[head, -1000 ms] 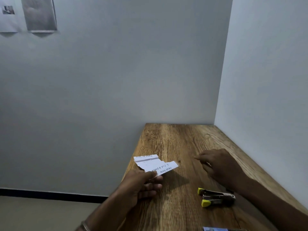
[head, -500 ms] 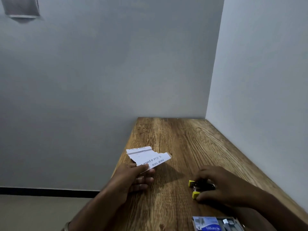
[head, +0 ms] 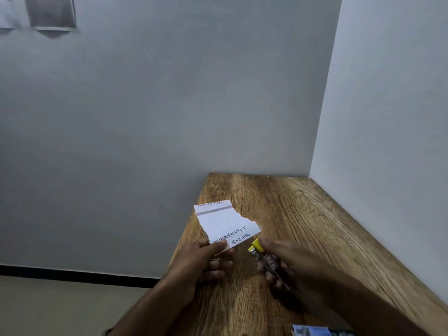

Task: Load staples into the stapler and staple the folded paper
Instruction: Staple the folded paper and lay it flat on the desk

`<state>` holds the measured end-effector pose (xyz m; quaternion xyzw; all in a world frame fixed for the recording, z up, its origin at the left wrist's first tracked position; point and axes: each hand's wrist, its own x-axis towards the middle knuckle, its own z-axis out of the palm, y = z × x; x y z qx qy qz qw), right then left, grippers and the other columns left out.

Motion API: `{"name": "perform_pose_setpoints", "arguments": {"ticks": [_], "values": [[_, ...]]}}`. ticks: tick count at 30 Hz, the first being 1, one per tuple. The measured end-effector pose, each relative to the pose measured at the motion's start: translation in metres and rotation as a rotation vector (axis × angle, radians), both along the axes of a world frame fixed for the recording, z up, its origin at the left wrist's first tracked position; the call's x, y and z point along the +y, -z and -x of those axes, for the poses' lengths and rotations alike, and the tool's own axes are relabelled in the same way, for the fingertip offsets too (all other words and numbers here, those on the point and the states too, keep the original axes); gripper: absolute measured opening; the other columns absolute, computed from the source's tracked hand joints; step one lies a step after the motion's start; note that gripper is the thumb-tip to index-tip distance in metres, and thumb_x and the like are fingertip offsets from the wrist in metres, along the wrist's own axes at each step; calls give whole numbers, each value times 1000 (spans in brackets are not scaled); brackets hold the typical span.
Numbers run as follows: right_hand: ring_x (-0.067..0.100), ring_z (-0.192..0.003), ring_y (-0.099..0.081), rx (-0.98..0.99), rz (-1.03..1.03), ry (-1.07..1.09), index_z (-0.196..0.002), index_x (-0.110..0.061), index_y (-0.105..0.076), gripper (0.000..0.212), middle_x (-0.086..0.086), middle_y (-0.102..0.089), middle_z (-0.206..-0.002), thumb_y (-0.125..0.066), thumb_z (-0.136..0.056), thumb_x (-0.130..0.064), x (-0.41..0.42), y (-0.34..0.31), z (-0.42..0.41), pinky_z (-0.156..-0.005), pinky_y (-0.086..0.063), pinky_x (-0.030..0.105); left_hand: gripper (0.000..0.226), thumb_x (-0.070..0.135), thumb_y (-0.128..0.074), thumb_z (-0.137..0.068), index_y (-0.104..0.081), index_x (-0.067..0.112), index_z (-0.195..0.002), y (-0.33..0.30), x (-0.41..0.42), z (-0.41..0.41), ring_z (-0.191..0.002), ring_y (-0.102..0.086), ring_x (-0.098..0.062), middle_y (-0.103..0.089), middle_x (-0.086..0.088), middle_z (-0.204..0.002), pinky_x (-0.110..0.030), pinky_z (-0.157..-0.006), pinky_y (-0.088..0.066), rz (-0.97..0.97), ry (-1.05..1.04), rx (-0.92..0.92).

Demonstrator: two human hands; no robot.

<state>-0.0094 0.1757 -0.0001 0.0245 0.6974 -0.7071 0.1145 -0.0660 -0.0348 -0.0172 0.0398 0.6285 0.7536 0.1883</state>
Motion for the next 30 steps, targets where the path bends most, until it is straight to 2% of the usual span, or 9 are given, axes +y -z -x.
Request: {"name": "perform_pose_setpoints", "arguments": {"ticks": [2,7,13,18,23,26,30], "values": [[14,-55,-58,-19,23,-33,-109,2,-64,51,14,-69,-79,-64,-90,-46,-11,2,5,-43,-43,22,25,21,-72,-86,-72,4,-104,0,0,0,-66,-73,-16,-79,-11,-91,-25,-54,-58,6,4,4],[13,-53,-56,-30,20,-49,-98,-4,-70,47,11,-68,-76,-64,-89,-50,-26,4,16,-41,-41,20,25,21,-70,-87,-72,2,-103,0,0,0,-67,-73,-18,-78,-13,-91,-26,-56,-58,6,-13,8],[12,-51,-54,-36,87,10,-101,-4,-69,48,10,-68,-73,-69,-84,-49,-22,7,21,-39,-37,20,24,17,-70,-87,-71,0,-103,-2,2,-2,-61,-70,-16,-78,-12,-85,-26,-51,-56,-20,-43,1],[12,-49,-55,-48,91,47,-95,-4,-71,48,10,-69,-73,-72,-80,-49,-23,9,25,-38,-36,19,22,17,-70,-87,-72,1,-100,-1,3,-4,-62,-70,-17,-78,-13,-89,-25,-52,-56,-2,-27,28],[11,-49,-57,-63,87,54,-93,-2,-74,53,9,-70,-73,-73,-76,-53,-27,10,30,-36,-36,18,21,18,-70,-86,-73,1,-97,-1,3,-5,-64,-71,-18,-78,-14,-88,-25,-53,-54,17,-4,51],[12,-48,-58,-75,119,66,-91,-4,-73,48,8,-69,-71,-75,-75,-49,-28,10,30,-36,-37,18,19,20,-70,-87,-73,3,-96,-1,3,-5,-64,-71,-17,-78,-14,-89,-23,-52,-55,38,4,61],[13,-52,-64,-79,149,92,-90,-4,-75,44,10,-72,-71,-80,-70,-43,-28,11,31,-40,-46,19,21,21,-71,-86,-74,3,-96,1,3,-4,-65,-71,-18,-78,-14,-89,-24,-52,-54,46,3,58]]}}
